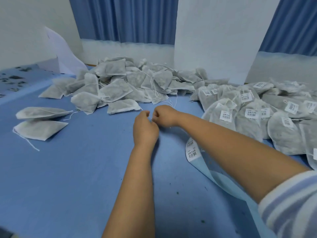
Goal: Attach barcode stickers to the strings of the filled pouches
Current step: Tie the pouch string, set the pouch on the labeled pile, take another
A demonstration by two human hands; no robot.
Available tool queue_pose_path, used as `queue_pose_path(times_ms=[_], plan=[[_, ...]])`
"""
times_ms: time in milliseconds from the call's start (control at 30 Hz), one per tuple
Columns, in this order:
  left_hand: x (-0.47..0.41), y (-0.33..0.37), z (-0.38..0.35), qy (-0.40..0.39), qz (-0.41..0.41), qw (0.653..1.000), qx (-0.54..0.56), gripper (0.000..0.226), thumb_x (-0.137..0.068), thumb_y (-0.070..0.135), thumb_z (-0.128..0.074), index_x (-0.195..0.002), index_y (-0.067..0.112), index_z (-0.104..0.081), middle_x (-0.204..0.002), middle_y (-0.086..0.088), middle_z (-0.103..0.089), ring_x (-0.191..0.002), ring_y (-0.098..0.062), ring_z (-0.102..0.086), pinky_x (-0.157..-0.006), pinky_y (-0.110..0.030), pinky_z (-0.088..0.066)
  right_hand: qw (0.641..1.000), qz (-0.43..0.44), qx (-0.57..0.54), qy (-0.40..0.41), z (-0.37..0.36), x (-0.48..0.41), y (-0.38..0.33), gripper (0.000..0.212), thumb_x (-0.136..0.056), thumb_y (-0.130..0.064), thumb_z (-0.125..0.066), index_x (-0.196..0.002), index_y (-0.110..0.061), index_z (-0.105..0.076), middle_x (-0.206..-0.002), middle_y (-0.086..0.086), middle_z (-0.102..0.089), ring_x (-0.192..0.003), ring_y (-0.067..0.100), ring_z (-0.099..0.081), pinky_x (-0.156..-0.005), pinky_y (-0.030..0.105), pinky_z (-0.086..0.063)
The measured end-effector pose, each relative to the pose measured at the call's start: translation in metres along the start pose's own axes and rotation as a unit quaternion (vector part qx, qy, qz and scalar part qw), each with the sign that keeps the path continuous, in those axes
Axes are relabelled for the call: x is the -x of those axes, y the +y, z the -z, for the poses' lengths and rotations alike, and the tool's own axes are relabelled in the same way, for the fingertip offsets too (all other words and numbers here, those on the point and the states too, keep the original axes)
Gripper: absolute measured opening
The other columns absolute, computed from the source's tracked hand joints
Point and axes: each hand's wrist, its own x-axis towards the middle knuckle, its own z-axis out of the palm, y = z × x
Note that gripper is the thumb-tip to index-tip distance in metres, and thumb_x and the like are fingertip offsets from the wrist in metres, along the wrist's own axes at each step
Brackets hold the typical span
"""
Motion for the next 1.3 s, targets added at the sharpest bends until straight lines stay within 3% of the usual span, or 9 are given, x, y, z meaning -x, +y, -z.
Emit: queue_pose_path(times_ms=[167,267,567,700,767,867,1067,1167,1300], plan=[[0.005,0.008,0.007,-0.050,-0.138,0.985,-0.093,0.033,-0.097,0.028,-0.058,-0.130,0.024,-0.057,-0.133,0.008,-0.058,-0.133,-0.014,-0.045,-0.118,-0.046,-0.020,0.990,0.044,-0.133,-0.026,0.034,0.050,0.010,0.014,-0.098,-0.010,-0.042,-0.088,-0.012,-0.050,-0.089,0.009,-0.062,-0.071,0.018,-0.056,-0.060,0.027,-0.048],[0.011,0.012,0.010,-0.089,-0.140,0.981,-0.103,0.024,-0.096,0.050,-0.055,-0.107,0.030,-0.065,-0.101,0.021,-0.063,-0.100,-0.004,-0.054,-0.114,-0.039,0.000,0.991,0.006,-0.130,0.037,0.060,0.082,0.024,0.010,-0.097,-0.017,-0.043,-0.090,-0.014,-0.050,-0.083,0.005,-0.052,-0.067,0.016,-0.045,-0.057,0.024,-0.041],[0.035,0.030,0.010,-0.149,-0.222,0.953,-0.144,0.019,-0.099,0.035,-0.056,-0.080,0.038,-0.059,-0.084,0.019,-0.064,-0.084,0.000,-0.057,-0.118,-0.048,0.010,0.989,-0.019,-0.043,0.140,0.081,0.166,0.083,0.019,-0.099,-0.029,-0.050,-0.093,-0.015,-0.060,-0.074,-0.012,-0.058,-0.067,0.002,-0.052,-0.059,0.016,-0.039],[0.044,0.040,0.012,-0.175,-0.248,0.946,-0.115,0.024,-0.098,0.028,-0.056,-0.076,0.036,-0.060,-0.081,0.008,-0.068,-0.082,-0.006,-0.060,-0.120,-0.034,-0.011,0.987,-0.024,-0.065,0.144,0.063,0.206,0.110,0.011,-0.099,-0.028,-0.052,-0.091,-0.022,-0.058,-0.061,-0.015,-0.051,-0.054,-0.006,-0.049,-0.053,0.014,-0.035],[0.050,0.044,0.012,-0.208,-0.240,0.946,-0.064,0.024,-0.095,0.024,-0.059,-0.073,0.032,-0.063,-0.067,0.008,-0.061,-0.061,-0.003,-0.053,-0.086,-0.016,-0.044,0.991,-0.037,-0.045,0.118,0.053,0.222,0.121,0.011,-0.099,-0.026,-0.051,-0.091,-0.022,-0.057,-0.062,-0.017,-0.049,-0.057,-0.007,-0.049,-0.055,0.016,-0.033],[0.064,0.054,0.007,-0.235,-0.261,0.935,-0.057,0.019,-0.093,0.024,-0.062,-0.076,0.030,-0.066,-0.054,0.016,-0.046,-0.051,-0.002,-0.041,-0.051,-0.012,-0.033,0.997,-0.059,0.012,0.056,0.040,0.234,0.131,0.008,-0.098,-0.025,-0.053,-0.096,-0.023,-0.061,-0.084,-0.016,-0.055,-0.078,0.003,-0.054,-0.068,0.020,-0.041],[0.084,0.070,-0.011,-0.267,-0.290,0.914,-0.098,0.015,-0.093,0.023,-0.064,-0.080,0.028,-0.070,-0.060,0.015,-0.057,-0.057,0.001,-0.046,-0.057,-0.015,-0.034,0.977,-0.013,-0.147,0.154,0.019,0.230,0.109,0.034,-0.090,-0.035,-0.067,-0.123,-0.024,-0.067,-0.119,-0.017,-0.063,-0.110,-0.004,-0.054,-0.091,0.005,-0.037],[0.088,0.072,-0.013,-0.271,-0.266,0.923,-0.066,0.020,-0.092,0.020,-0.063,-0.076,0.031,-0.069,-0.077,-0.003,-0.067,-0.065,-0.008,-0.050,-0.065,-0.023,-0.039,0.948,0.015,-0.280,0.150,0.012,0.223,0.093,0.025,-0.087,-0.023,-0.073,-0.111,-0.017,-0.073,-0.109,-0.006,-0.073,-0.104,0.000,-0.065,-0.094,0.015,-0.047],[0.091,0.076,-0.013,-0.269,-0.223,0.937,0.005,0.019,-0.092,0.012,-0.061,-0.079,0.020,-0.072,-0.080,0.005,-0.072,-0.079,-0.012,-0.063,-0.079,-0.027,-0.047,0.921,0.003,-0.366,0.132,0.011,0.219,0.089,0.010,-0.090,-0.016,-0.069,-0.097,-0.011,-0.074,-0.084,-0.002,-0.076,-0.084,0.009,-0.067,-0.079,0.026,-0.052]])
